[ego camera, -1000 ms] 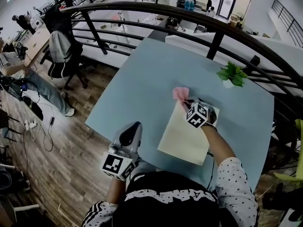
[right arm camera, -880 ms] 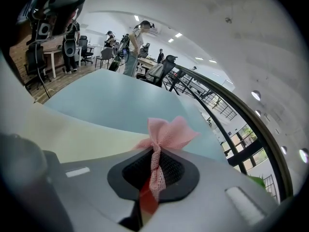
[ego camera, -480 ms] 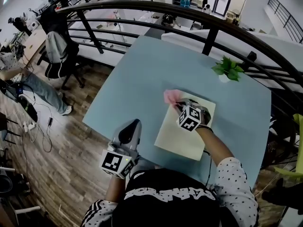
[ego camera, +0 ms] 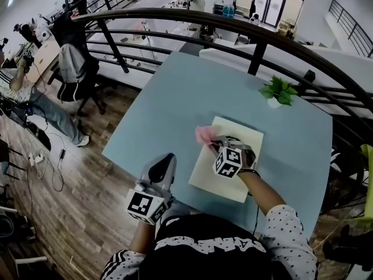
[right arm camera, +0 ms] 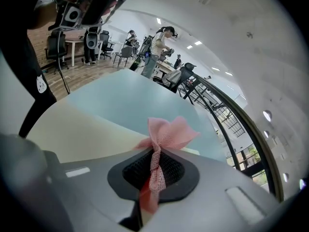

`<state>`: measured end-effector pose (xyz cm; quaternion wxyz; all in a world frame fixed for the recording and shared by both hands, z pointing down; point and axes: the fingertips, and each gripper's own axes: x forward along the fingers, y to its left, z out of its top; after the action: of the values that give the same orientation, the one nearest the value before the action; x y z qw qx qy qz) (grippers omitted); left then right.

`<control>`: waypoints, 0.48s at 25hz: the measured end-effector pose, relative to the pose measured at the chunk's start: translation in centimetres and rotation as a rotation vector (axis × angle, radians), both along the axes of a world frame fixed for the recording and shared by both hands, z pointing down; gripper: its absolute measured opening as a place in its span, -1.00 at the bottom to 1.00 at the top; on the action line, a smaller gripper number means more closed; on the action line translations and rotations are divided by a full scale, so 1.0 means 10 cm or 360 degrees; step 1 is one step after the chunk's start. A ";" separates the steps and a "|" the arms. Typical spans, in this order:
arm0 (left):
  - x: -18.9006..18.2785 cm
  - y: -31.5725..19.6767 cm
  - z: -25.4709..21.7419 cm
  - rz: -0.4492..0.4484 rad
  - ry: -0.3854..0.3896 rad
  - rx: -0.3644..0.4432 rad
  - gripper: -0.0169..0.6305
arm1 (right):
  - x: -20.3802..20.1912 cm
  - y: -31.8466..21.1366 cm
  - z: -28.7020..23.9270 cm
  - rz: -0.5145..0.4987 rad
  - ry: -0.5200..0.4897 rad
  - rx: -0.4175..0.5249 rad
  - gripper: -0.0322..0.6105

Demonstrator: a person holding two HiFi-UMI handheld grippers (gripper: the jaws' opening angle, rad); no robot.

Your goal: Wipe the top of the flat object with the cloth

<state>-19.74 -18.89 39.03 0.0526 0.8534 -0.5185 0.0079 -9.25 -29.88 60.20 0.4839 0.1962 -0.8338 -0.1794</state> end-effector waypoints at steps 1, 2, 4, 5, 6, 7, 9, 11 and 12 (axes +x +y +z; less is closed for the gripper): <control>0.00 0.01 -0.01 -0.0001 -0.0004 0.0008 -0.95 | -0.01 0.03 -0.01 -0.0007 0.0004 0.0001 -0.88; 0.00 0.01 -0.02 -0.0002 -0.0006 0.0019 -0.95 | -0.02 0.06 -0.01 -0.0012 0.0003 -0.0004 -0.88; 0.01 0.03 -0.03 -0.0007 -0.0003 0.0020 -0.95 | -0.04 0.14 -0.02 -0.0021 -0.0009 -0.0025 -0.88; 0.02 0.04 -0.03 -0.0009 0.0002 0.0010 -0.95 | -0.05 0.17 -0.02 -0.0025 -0.0017 -0.0035 -0.88; 0.03 0.05 -0.02 -0.0011 0.0005 0.0001 -0.95 | -0.06 0.21 -0.01 -0.0030 -0.0024 -0.0042 -0.88; 0.03 0.06 -0.01 -0.0012 0.0006 -0.0002 -0.95 | -0.07 0.24 -0.01 -0.0036 -0.0029 -0.0048 -0.88; 0.06 0.07 0.00 -0.0013 0.0007 0.0000 -0.95 | -0.09 0.31 0.00 -0.0052 -0.0038 -0.0061 -0.88; 0.08 0.08 0.01 -0.0009 0.0003 0.0008 -0.95 | -0.10 0.38 0.01 -0.0071 -0.0046 -0.0084 -0.88; 0.10 0.08 0.02 -0.0006 0.0001 0.0012 -0.95 | -0.11 0.42 0.01 -0.0080 -0.0049 -0.0097 -0.88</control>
<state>-18.77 -18.10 39.21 0.0495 0.8527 -0.5200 0.0054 -10.34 -25.70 60.27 0.4721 0.1630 -0.8509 -0.1630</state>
